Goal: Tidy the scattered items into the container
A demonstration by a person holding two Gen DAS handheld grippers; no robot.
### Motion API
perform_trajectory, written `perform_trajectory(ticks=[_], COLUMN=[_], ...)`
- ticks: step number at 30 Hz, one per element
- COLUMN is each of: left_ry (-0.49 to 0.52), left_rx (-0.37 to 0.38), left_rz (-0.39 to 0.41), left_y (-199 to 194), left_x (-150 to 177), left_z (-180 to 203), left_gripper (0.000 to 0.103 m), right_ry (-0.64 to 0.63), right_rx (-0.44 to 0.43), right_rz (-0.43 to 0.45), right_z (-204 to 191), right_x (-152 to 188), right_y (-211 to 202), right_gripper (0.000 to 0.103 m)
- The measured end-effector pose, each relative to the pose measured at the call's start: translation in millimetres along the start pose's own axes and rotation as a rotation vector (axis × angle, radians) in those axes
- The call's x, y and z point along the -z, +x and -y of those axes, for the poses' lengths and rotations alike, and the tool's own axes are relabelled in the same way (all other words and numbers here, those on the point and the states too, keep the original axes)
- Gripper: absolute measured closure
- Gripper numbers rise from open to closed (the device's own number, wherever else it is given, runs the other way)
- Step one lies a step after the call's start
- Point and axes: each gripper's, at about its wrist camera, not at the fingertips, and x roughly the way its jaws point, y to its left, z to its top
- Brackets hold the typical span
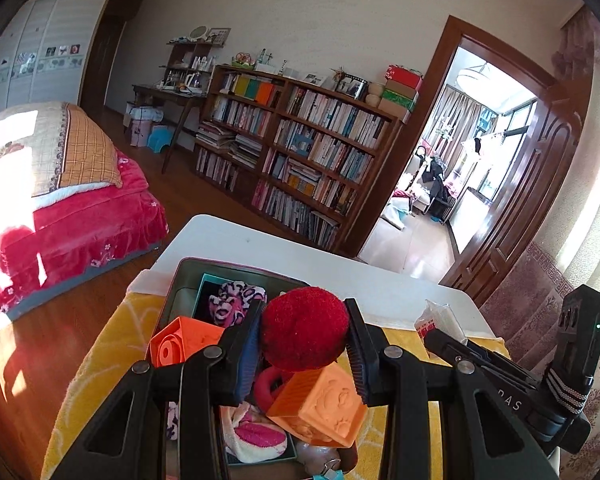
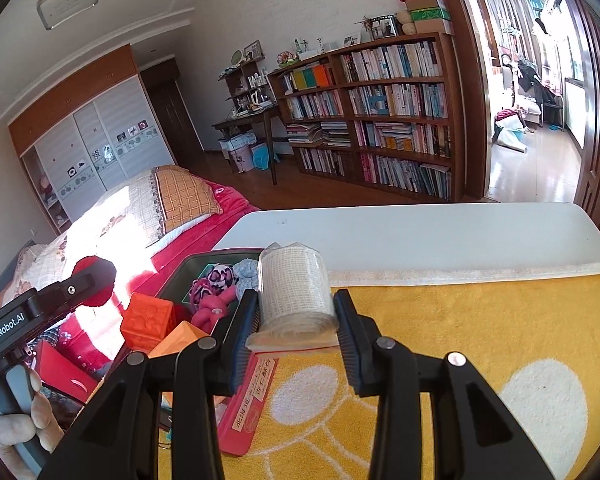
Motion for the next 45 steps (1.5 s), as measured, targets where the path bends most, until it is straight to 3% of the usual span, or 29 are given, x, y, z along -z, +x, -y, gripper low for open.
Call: perform_trajectory(ticks=[7,18,21,25,32,34,36,37,42,45], left_ry=[-0.041,-0.079,-0.082,-0.085,-0.065,-0.052,-0.054,-0.065,-0.072,-0.09], left_rx=[0.023,0.019,0.015,0.01,0.013,0.021,0.008,-0.002,-0.015,-0.05], left_rz=[-0.042,-0.021,-0.015,-0.026,-0.055,-0.064,-0.075,-0.066,-0.053,-0.022], left_y=[13,5,4,9,24,28,33,33,29,18], left_x=[2,4,3,5,9,8,8,10,14,16], left_z=[-18,-29,-31,-33,-26,-21,-17,-16,-17,-22], left_gripper=[0.063,0.063,0.063,0.063,0.062,0.056,0.012,0.008,0.008,0.008], right_ry=[-0.022,-0.079,-0.072,-0.044,0.065,0.11,0.142,0.154,0.162,0.149], right_rx=[-0.045,-0.146,-0.145,-0.122,-0.087,-0.083,-0.083,-0.081,-0.071,-0.068], right_rz=[-0.016,-0.115,-0.145,-0.134,-0.09,-0.082,-0.08,-0.08,-0.083,-0.08], right_z=[-26,-60,-58,-46,-12,0,8,11,16,13], right_x=[-9,-20,-14,-5,9,12,15,17,17,17], right_y=[20,66,74,67,45,41,38,37,34,31], right_gripper=[0.061,0.061,0.058,0.044,0.039,0.039,0.039,0.039,0.039,0.028])
